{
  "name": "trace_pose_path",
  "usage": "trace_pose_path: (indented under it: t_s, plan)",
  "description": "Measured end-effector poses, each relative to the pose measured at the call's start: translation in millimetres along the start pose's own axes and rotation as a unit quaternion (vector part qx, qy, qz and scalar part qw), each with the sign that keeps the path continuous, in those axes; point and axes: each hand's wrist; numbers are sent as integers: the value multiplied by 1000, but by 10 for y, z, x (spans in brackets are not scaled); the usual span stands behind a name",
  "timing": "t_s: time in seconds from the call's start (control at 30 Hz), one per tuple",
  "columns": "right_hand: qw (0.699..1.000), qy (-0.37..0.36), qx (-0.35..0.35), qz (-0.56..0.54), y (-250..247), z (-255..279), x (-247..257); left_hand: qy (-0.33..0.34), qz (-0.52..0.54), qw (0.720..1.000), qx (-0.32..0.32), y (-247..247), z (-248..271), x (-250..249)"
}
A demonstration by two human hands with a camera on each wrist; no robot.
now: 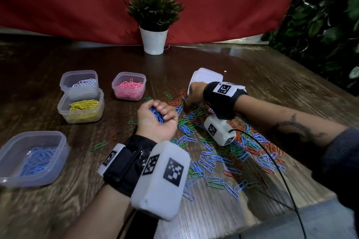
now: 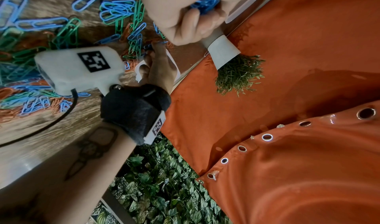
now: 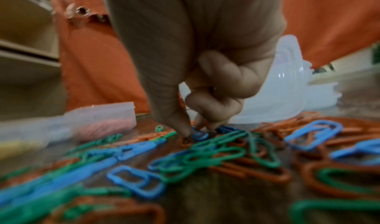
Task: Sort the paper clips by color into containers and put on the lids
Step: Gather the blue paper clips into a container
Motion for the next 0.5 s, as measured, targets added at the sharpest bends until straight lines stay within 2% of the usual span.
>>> trace_pose_path:
  t_s: [0.2,0.5]
  plan:
    - [998,-8,-22,-53,-47,-65,-114,0,-8,1000,-3,10,7,11]
    - [988,11,23,-155,-216,-195,-344,-4,-3,1000,2,-10,-8,6]
Point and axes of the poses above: each hand's wrist, its own z-axis away from the middle knuckle, its own y-axis out of the palm, x = y × z, and after that the axes turned 15 degrees about y, right-handed
